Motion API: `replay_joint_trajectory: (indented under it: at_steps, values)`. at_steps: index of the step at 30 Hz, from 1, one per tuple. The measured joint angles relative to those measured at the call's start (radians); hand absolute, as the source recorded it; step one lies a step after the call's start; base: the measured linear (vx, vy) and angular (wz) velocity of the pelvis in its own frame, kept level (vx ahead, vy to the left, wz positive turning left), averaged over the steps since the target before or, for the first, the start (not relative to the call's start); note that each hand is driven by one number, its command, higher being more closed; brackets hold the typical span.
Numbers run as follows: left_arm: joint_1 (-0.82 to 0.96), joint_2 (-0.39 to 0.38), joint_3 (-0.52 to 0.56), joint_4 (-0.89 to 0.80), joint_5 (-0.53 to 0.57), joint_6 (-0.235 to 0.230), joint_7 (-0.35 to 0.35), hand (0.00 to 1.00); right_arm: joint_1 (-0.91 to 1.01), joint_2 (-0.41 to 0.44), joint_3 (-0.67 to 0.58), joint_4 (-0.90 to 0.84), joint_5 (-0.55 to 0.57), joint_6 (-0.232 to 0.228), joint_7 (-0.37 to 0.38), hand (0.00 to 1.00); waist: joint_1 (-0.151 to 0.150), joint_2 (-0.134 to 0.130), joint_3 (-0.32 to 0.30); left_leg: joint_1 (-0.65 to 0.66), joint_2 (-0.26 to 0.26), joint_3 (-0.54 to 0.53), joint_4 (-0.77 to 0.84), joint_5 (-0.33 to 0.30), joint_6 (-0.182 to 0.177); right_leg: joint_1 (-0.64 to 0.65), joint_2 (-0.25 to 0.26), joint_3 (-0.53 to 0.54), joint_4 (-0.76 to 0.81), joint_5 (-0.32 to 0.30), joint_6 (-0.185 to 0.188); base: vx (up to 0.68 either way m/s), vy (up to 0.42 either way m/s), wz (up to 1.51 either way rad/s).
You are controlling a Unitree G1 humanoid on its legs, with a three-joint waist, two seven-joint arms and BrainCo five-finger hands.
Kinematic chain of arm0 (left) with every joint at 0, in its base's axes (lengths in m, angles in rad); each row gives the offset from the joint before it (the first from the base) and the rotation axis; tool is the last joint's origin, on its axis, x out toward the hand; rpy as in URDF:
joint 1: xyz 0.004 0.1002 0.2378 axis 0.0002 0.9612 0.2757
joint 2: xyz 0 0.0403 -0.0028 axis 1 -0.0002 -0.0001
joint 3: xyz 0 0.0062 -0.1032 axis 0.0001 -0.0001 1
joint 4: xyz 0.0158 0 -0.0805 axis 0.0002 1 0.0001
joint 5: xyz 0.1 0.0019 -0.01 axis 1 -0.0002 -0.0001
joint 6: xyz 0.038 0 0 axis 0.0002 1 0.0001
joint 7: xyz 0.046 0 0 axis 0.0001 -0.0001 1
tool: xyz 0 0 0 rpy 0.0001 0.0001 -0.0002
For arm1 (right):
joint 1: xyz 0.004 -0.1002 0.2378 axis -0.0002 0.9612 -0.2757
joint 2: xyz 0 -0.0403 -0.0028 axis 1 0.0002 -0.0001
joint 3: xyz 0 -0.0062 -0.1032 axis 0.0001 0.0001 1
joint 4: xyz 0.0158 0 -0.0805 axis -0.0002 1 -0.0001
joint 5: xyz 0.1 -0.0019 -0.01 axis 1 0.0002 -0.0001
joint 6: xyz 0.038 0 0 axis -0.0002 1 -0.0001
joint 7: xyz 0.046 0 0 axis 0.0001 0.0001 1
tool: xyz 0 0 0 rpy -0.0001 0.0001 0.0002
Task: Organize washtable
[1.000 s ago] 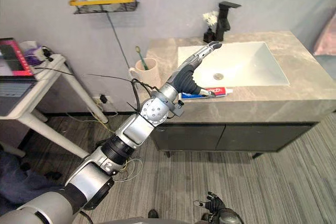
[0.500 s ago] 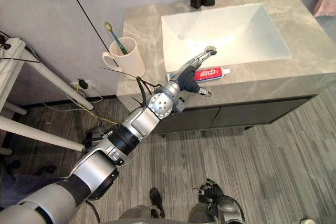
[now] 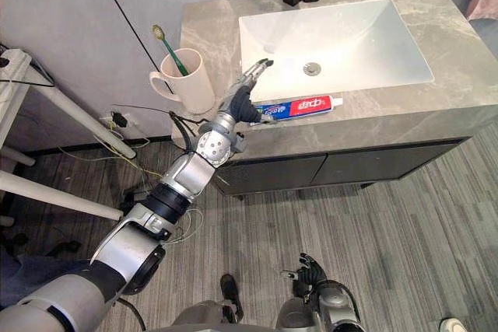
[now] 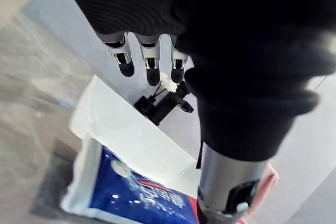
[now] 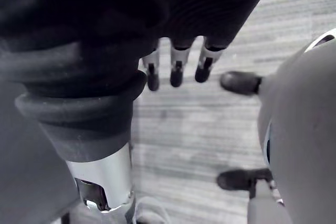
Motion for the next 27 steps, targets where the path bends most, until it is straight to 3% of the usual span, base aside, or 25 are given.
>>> replay_joint_trajectory:
  at_steps: [15,27]
  values:
    - [0.072,-0.001,-0.021,0.001,-0.006,0.002,-0.008,0.0,-0.009,0.001,0.002,-0.001,0.02,-0.02,-0.006,0.0,-0.004,-0.024,0.014,0.014,-0.001,-0.005,-0.009,-0.001,0.0,0.018,0.0,-0.026,0.0,0.0,-0.024,0.0,-0.008,0.02]
    - [0.072,-0.004,-0.026,0.011,-0.044,0.0,-0.004,0.0,-0.006,0.001,0.0,0.0,0.02,-0.02,-0.008,0.0,0.0,-0.024,0.014,0.007,-0.001,0.005,-0.008,-0.001,0.001,-0.001,0.003,-0.022,0.0,0.0,-0.024,-0.05,-0.012,-0.03]
